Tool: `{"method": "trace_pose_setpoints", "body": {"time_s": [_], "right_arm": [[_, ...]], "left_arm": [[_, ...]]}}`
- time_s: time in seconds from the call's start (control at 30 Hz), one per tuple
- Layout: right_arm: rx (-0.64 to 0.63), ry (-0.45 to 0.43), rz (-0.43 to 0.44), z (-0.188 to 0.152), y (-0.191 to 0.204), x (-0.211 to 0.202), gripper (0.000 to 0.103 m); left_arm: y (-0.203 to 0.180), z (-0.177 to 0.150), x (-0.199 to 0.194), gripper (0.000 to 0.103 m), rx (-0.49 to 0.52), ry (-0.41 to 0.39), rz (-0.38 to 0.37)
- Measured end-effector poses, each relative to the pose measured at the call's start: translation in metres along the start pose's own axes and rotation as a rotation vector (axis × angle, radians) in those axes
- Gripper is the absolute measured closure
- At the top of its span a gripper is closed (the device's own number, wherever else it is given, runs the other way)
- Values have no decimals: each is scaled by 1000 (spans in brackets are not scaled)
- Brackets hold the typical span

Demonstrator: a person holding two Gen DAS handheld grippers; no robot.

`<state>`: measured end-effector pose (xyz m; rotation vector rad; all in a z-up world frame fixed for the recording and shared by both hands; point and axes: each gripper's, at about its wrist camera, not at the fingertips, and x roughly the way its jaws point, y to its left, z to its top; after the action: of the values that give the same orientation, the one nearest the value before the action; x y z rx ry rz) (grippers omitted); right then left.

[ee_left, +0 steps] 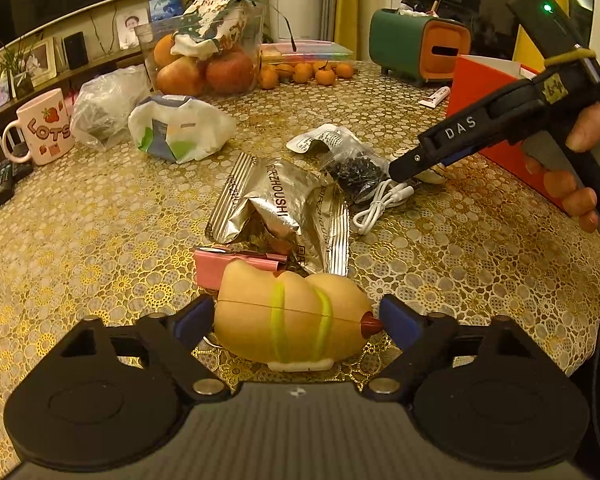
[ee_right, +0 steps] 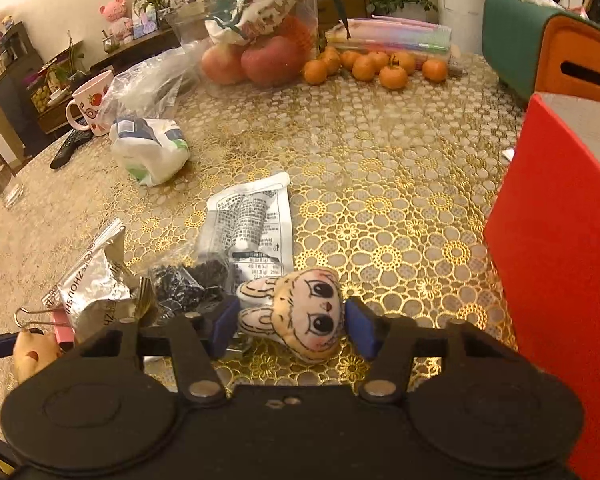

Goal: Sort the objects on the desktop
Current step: 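Grasp the sausage squishy with the left gripper while the right grasps the bunny keychain, then carry the squishy and the bunny keychain in both grippers over the red box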

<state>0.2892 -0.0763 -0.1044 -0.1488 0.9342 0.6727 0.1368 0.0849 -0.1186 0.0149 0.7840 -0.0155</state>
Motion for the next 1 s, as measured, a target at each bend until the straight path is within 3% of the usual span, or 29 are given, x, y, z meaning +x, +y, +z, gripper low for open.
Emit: {"method": "trace_pose_setpoints", "body": {"time_s": [0.43, 1.0], "right_arm": [[-20, -9, -41, -8, 3, -15, 50], [-2, -63, -49, -32, -1, -80, 50]], "left_arm": [[-3, 1, 0, 26, -9, 13, 17], [-35, 15, -35, 27, -3, -24, -16]]}}
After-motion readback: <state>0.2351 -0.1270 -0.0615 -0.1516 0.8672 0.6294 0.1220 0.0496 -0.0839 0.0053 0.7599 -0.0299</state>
